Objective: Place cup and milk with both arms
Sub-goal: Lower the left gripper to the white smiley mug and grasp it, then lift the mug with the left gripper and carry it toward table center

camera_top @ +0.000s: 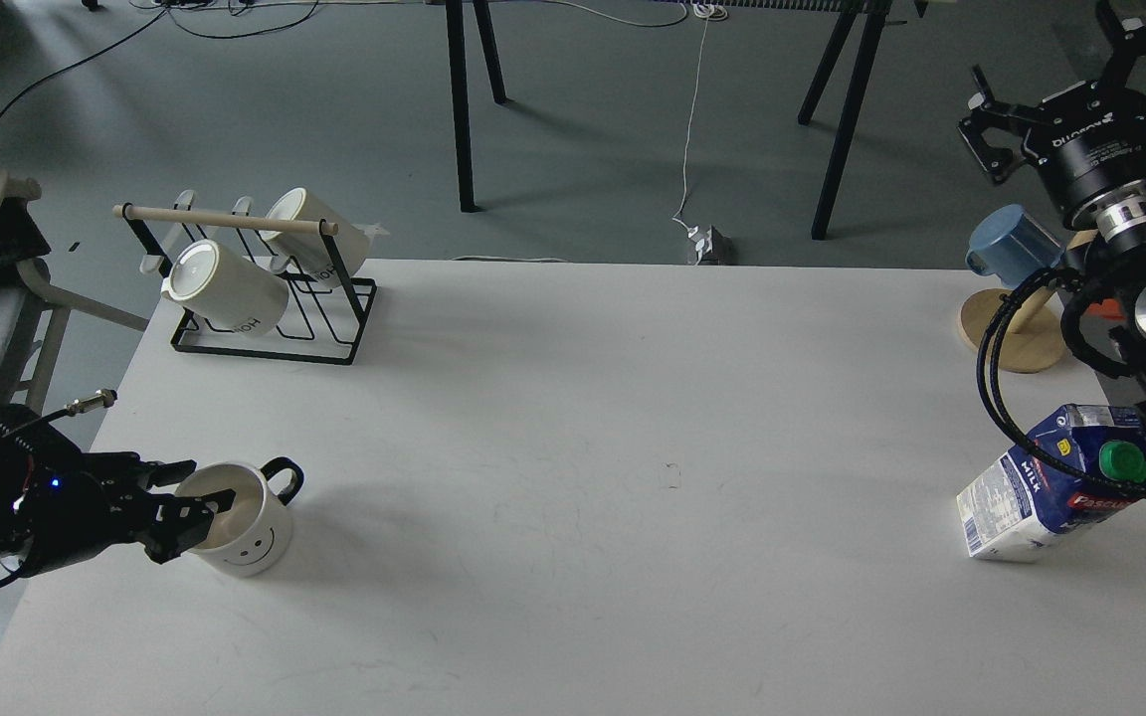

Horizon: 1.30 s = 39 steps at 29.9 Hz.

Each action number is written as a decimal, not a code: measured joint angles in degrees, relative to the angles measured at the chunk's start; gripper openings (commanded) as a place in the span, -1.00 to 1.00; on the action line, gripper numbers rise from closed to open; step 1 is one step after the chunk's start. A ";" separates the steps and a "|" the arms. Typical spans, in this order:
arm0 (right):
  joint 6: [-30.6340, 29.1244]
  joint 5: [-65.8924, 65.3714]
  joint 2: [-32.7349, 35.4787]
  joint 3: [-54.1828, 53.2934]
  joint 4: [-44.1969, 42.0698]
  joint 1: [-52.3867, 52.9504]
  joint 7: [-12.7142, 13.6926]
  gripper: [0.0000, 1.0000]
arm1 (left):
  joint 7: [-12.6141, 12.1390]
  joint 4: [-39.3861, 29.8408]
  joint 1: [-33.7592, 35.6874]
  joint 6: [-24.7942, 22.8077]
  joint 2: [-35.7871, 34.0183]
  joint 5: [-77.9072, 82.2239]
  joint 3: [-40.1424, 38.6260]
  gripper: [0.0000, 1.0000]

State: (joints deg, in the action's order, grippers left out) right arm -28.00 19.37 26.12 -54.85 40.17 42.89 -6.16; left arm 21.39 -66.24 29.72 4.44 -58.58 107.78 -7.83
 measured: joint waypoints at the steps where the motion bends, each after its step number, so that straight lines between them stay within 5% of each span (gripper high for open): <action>1: 0.00 0.00 0.00 0.00 0.01 0.01 0.00 0.98 | 0.00 0.60 -0.19 0.18 0.27 0.33 -0.02 -0.15; 5: 0.00 -0.02 0.00 0.00 -0.04 0.01 -0.01 0.98 | 0.60 1.72 -0.73 1.13 0.73 0.64 -0.16 -0.74; 7: 0.00 -0.02 0.06 0.00 -0.08 -0.04 -0.05 0.98 | 1.94 1.81 -0.74 1.22 0.75 0.67 -0.19 -0.86; 12: 0.00 -0.03 0.08 0.00 -0.07 -0.07 -0.07 0.98 | 5.37 1.81 -0.33 1.04 0.63 0.68 -0.17 -0.97; 21: 0.00 0.03 1.01 -1.18 0.26 -0.38 -0.08 0.98 | 6.58 0.10 2.64 -0.45 0.24 0.54 -0.88 -0.99; 28: 0.00 0.18 3.37 -1.97 1.03 -1.04 -0.09 0.98 | 6.62 -8.17 18.43 -14.87 1.77 0.49 -1.05 -1.00; 34: 0.00 0.23 5.26 -3.41 2.80 -2.55 -0.04 0.98 | 3.23 -9.29 29.08 -27.31 17.31 0.61 -0.95 -0.99; 39: 0.00 0.23 7.64 -4.33 3.65 -3.31 0.00 0.98 | -3.04 -8.31 31.99 -31.03 28.36 1.55 -0.96 -0.95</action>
State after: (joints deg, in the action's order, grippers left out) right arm -28.00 19.60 33.76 -59.18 43.83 39.59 -6.15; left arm 18.34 -74.55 61.71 -26.59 -30.22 109.33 -8.78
